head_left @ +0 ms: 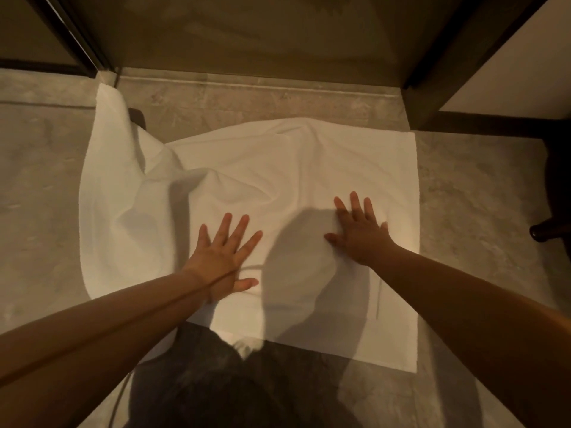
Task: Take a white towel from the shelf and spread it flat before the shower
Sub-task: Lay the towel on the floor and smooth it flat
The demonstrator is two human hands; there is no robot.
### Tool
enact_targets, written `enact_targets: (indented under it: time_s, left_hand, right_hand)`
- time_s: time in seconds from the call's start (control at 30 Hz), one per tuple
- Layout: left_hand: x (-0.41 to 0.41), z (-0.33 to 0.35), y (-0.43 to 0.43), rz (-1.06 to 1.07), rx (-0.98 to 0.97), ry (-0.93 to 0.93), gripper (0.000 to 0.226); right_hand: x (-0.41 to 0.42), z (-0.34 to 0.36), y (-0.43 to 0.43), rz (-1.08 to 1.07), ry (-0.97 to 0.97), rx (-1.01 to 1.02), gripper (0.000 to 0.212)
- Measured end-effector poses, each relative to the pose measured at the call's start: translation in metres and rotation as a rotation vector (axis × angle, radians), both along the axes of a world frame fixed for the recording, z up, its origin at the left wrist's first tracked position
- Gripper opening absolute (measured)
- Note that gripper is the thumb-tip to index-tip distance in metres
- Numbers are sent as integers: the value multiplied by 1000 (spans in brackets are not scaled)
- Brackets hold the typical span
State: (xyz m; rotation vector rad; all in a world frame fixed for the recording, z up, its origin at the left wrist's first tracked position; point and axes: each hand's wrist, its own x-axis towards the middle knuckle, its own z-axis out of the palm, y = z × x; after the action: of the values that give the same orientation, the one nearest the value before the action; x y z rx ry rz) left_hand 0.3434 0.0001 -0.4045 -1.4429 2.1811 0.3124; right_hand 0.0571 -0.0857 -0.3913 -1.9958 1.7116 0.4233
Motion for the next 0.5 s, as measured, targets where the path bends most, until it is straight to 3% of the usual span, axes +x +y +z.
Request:
enact_targets:
  time_s: [0.5]
  left_hand:
    - [-10, 14, 7, -182, 95, 34, 94]
  right_hand:
    - [-25, 1, 6, -49, 74, 73, 85]
